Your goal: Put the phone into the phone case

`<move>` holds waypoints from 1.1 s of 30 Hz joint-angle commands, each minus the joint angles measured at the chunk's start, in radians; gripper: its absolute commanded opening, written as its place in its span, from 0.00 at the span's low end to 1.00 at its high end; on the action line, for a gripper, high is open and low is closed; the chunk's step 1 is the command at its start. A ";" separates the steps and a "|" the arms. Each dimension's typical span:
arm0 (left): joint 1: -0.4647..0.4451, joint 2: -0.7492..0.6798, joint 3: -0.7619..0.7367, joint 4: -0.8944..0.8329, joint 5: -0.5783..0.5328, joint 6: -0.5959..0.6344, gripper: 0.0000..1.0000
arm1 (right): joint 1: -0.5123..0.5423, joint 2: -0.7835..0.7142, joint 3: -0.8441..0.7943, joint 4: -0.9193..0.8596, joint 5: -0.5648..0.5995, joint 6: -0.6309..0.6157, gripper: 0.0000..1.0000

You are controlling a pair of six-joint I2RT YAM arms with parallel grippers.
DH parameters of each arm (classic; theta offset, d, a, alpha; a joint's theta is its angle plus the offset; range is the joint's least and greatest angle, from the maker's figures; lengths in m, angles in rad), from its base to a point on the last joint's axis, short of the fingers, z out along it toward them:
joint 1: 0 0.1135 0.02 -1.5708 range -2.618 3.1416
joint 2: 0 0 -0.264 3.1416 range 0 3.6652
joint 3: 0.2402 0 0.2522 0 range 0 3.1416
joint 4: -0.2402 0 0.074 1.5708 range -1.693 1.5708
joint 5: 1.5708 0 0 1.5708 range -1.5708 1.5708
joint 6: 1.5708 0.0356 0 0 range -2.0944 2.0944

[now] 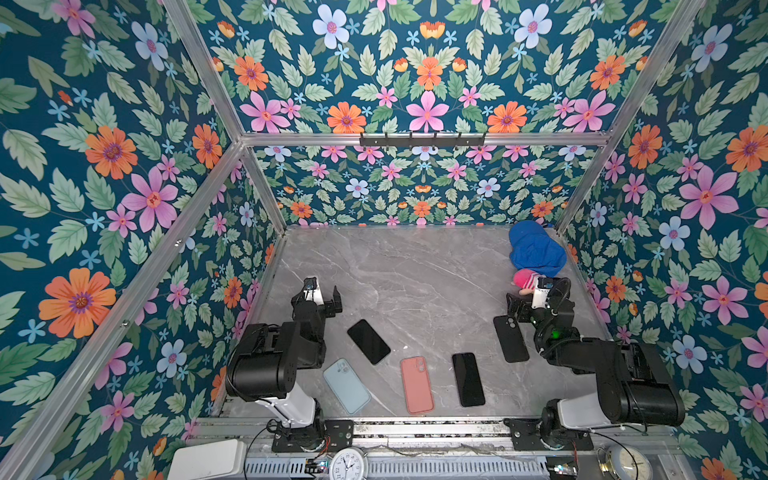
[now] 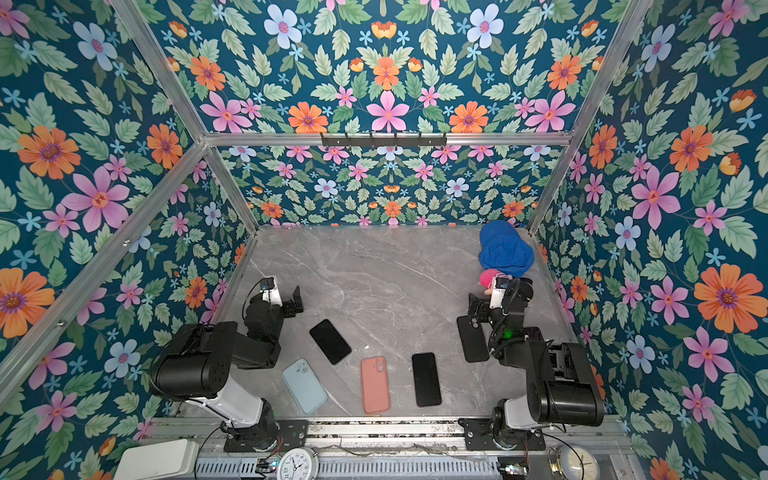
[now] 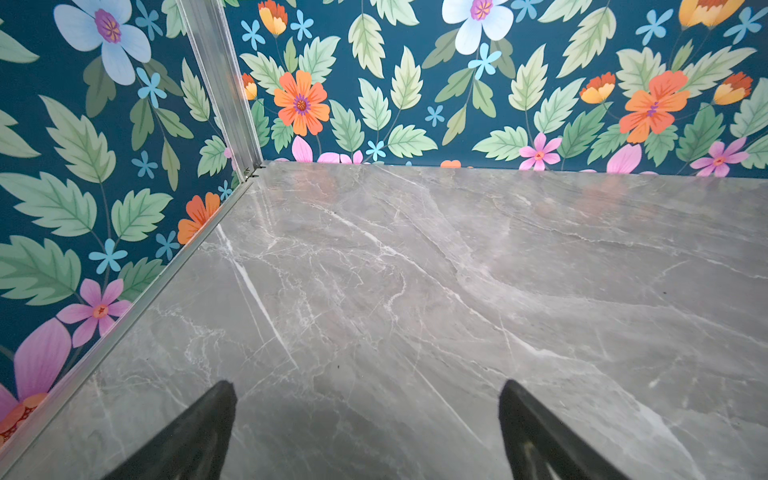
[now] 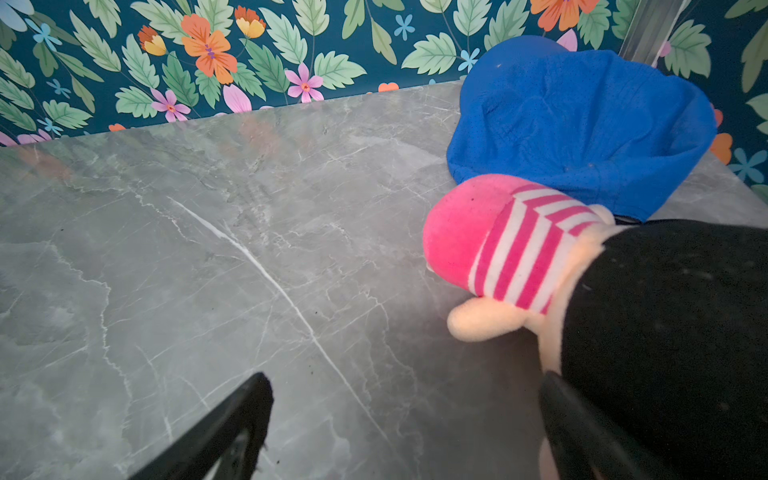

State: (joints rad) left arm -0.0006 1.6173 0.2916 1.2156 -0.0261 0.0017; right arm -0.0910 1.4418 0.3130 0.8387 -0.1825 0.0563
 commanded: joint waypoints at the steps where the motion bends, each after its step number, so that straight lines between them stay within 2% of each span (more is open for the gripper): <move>1: 0.001 -0.003 0.000 0.024 0.003 -0.002 1.00 | 0.002 -0.004 0.002 0.030 0.000 -0.007 0.99; 8: -0.005 -0.011 -0.029 0.064 -0.024 0.001 1.00 | 0.070 -0.027 0.010 0.005 0.174 -0.024 0.99; 13: -0.012 -0.052 -0.048 0.069 -0.084 -0.010 1.00 | 0.087 -0.118 0.066 -0.190 0.233 -0.019 0.99; 16: -0.016 -0.118 -0.039 0.003 -0.158 -0.032 1.00 | 0.094 -0.170 0.082 -0.274 0.269 -0.011 0.99; 17: -0.017 -0.138 -0.022 -0.044 -0.186 -0.040 1.00 | 0.104 -0.198 0.103 -0.343 0.318 0.010 0.99; 19: -0.018 -0.169 0.039 -0.182 -0.244 -0.057 1.00 | 0.114 -0.244 0.170 -0.512 0.396 0.069 0.99; 21: -0.019 -0.190 0.112 -0.328 -0.250 -0.057 1.00 | 0.118 -0.277 0.218 -0.630 0.409 0.105 0.99; 25: -0.038 -0.226 0.287 -0.662 -0.268 -0.170 1.00 | 0.158 -0.340 0.263 -0.772 0.373 0.186 0.99; 27: -0.079 -0.246 0.334 -0.756 -0.278 -0.224 1.00 | 0.171 -0.367 0.301 -0.885 0.328 0.261 0.99; 31: -0.263 -0.262 0.400 -0.821 -0.283 -0.232 1.00 | 0.174 -0.411 0.357 -1.117 0.180 0.394 0.99; 33: -0.350 -0.236 0.455 -0.883 -0.291 -0.279 1.00 | 0.176 -0.430 0.363 -1.201 0.101 0.422 0.99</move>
State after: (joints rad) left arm -0.2775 1.3670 0.6994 0.4755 -0.2962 -0.2077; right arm 0.0814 1.0275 0.6655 -0.1410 0.0502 0.3679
